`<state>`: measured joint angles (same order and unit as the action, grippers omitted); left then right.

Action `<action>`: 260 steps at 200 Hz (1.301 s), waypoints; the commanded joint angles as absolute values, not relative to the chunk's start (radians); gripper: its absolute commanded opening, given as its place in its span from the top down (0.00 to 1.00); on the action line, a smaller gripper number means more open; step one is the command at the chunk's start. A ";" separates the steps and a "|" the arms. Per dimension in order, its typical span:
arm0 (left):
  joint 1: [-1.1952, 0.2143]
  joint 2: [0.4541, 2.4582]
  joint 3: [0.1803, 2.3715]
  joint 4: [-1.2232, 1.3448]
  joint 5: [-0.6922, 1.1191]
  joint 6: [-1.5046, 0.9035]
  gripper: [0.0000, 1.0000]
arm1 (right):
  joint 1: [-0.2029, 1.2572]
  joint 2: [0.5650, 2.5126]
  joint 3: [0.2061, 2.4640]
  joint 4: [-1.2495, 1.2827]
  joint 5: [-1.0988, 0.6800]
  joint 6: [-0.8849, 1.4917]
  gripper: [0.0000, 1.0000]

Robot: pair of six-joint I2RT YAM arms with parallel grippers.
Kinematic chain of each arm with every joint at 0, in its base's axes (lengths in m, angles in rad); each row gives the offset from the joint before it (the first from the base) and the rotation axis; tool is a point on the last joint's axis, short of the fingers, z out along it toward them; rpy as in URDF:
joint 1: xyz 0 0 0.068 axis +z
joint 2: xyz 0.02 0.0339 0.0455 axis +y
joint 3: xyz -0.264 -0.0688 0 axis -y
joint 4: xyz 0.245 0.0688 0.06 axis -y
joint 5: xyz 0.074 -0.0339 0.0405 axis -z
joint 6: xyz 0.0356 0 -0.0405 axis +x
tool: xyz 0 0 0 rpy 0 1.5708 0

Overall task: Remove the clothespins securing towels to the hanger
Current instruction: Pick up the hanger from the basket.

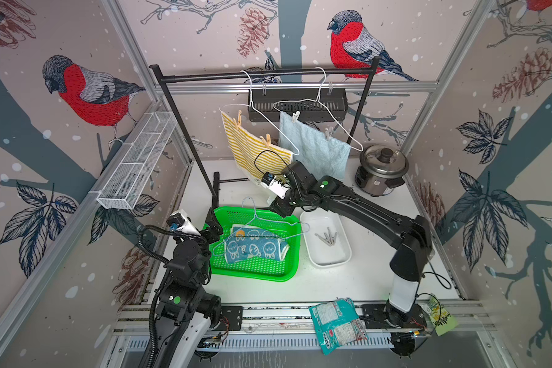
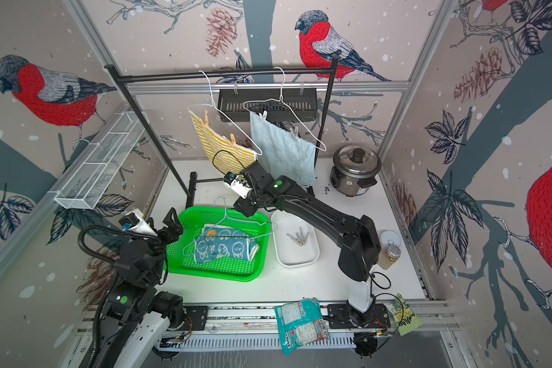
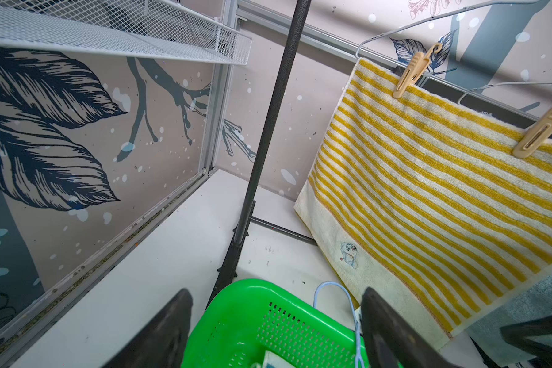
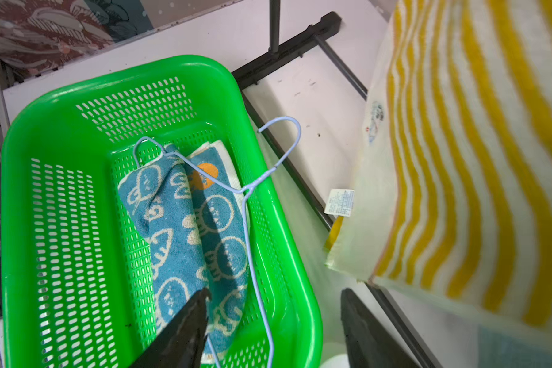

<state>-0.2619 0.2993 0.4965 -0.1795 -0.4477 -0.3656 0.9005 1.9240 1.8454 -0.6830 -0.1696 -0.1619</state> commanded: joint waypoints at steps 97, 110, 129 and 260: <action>-0.261 0.309 0.490 -0.161 -0.488 -0.350 0.16 | 0.933 2.207 2.069 -0.878 -0.253 -0.190 0.39; -0.261 0.314 0.490 -0.157 -0.487 -0.348 0.16 | 0.932 2.214 2.069 -0.883 -0.257 -0.191 0.42; -0.262 0.320 0.490 -0.155 -0.486 -0.349 0.16 | 0.933 2.221 2.070 -0.884 -0.264 -0.191 0.45; -0.261 0.324 0.494 -0.155 -0.488 -0.345 0.15 | 0.936 2.281 2.068 -0.845 -0.286 -0.193 0.68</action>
